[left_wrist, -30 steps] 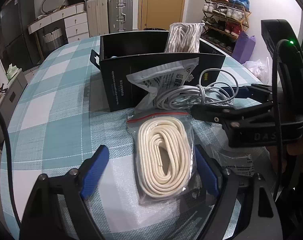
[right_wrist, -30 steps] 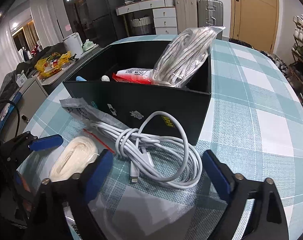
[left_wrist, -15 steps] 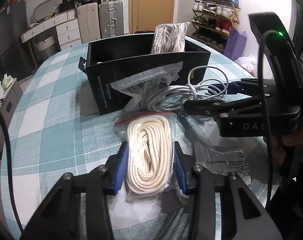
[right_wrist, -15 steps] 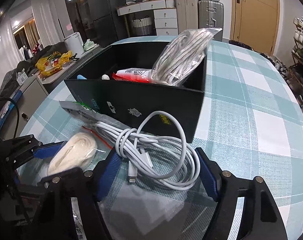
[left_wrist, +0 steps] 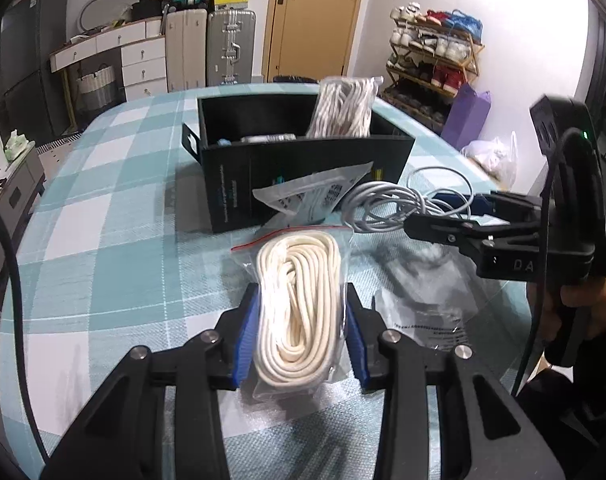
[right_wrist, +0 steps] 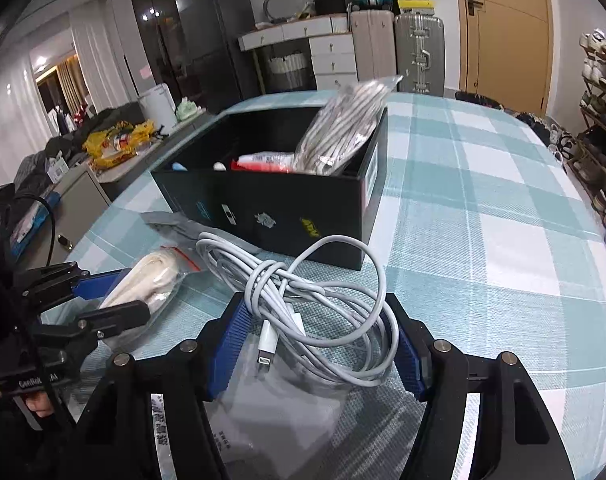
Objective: Organize soft objects
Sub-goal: 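Grasp the bagged white rope with the left gripper while the right grasps the white cable, then carry the bagged rope and white cable over the black box and lower them in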
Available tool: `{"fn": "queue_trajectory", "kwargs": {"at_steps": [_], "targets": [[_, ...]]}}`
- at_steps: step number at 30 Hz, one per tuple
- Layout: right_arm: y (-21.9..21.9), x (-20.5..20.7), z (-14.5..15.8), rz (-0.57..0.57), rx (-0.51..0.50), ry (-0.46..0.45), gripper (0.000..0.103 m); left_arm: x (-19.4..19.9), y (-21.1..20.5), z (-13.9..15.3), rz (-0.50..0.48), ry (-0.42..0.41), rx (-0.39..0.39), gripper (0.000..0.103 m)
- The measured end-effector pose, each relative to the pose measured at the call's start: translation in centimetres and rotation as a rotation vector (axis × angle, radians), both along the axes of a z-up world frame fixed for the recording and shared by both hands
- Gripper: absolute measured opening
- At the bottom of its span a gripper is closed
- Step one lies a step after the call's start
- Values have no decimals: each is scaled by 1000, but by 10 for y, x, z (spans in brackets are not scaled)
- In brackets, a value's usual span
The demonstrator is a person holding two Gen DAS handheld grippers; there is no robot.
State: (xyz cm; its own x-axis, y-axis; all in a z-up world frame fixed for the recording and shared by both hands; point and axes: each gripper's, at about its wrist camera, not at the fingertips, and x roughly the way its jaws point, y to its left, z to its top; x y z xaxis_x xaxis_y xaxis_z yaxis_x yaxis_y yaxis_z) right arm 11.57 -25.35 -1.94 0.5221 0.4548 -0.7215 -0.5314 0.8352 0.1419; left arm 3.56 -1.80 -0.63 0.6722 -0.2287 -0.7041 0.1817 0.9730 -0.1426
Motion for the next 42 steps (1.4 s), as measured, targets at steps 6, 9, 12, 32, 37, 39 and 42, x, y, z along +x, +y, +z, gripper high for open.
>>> {"fn": "queue_trajectory", "kwargs": {"at_steps": [6, 9, 12, 32, 37, 39, 42], "targets": [[-9, -16, 17, 15, 60, -79, 67, -9, 3, 22, 19, -72, -26, 38], [-12, -26, 31, 22, 87, -140, 67, -13, 7, 35, 40, -108, -57, 38], [-14, -33, 45, 20, 111, -184, 67, -15, 10, 47, 59, -149, -60, 38], [-3, -23, 117, -19, 227, -296, 67, 26, 23, 102, 130, -308, -19, 38], [0, -15, 126, -36, 239, -302, 67, 40, 25, 106, 138, -326, -19, 38], [2, -9, 125, -47, 233, -287, 67, 48, 25, 104, 147, -319, -14, 38], [5, 3, 117, -68, 217, -244, 67, 60, 24, 98, 147, -302, -17, 38]]}}
